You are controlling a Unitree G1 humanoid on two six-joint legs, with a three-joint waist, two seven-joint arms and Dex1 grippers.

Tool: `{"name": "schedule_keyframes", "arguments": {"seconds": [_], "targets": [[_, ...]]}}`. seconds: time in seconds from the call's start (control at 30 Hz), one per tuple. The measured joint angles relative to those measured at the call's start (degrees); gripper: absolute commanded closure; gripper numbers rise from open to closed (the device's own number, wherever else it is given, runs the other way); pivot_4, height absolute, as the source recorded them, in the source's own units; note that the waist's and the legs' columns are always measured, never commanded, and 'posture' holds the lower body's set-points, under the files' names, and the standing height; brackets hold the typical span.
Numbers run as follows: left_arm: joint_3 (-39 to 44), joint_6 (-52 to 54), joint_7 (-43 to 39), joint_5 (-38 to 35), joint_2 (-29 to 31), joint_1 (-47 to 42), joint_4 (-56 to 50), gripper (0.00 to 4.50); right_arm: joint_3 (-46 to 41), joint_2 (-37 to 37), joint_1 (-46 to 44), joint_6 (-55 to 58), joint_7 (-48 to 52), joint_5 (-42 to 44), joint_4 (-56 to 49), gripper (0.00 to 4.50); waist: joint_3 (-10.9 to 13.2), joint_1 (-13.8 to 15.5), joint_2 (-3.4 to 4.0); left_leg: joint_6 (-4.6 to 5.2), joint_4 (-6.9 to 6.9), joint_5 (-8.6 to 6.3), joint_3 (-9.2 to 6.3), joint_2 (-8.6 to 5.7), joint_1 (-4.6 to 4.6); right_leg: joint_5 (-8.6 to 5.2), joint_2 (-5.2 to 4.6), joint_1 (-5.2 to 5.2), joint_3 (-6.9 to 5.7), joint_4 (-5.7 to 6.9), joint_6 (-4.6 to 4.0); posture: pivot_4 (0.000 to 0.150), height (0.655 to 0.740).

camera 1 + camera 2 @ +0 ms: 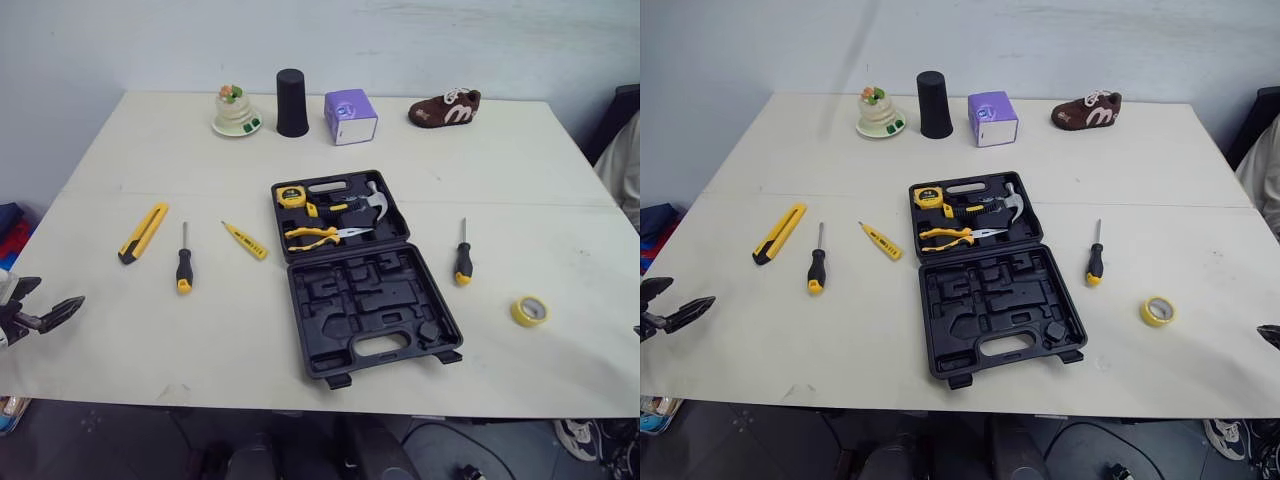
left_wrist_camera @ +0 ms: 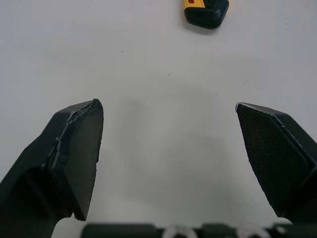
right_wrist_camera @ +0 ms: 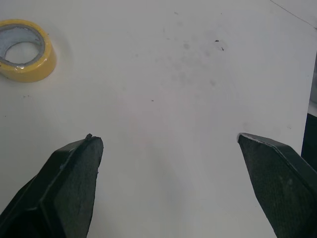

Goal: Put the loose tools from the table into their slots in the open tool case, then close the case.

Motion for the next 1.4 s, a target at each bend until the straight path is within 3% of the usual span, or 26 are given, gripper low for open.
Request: {"name": "schedule_keyframes", "arguments": {"seconds": [0.93, 1.27, 1.4], "targets": [[0.03, 6.99, -0.15, -0.08, 0.12, -1.29, -1.05, 0.03, -0.16, 0.8, 0.15, -0.1, -1.93, 0.27, -0.05, 0.0, 0.0, 0.01, 0.0, 0.0, 0.01, 0.0, 0.0, 0.0, 0.0, 0.0, 0.0, 0.0, 0.0, 0.01, 0.01, 0.15, 0.7383], [-0.44, 9.3, -2.23, -0.14, 0.12, 0.74, -7.42, 0.03, -0.16, 1.73, -0.09, -0.11, -3.36, 0.51, -0.41, 0.0, 0.0, 0.03, 0.0, -0.1, 0.02, 0.07, 0.0, -0.02, -0.01, 0.01, 0.0, 0.01, 0.01, 0.01, 0.02, 0.15, 0.7383], [-0.5, 13.43, -2.43, -1.69, -0.76, 2.09, -16.45, 0.03, -0.16, 1.9, -0.94, 2.21, -3.51, 1.56, -4.25, 0.0, 0.0, -0.03, 0.01, -0.12, 0.02, 0.08, 0.01, -0.01, -0.03, 0.02, -0.01, 0.01, 0.04, 0.03, 0.04, 0.15, 0.7383]]}}
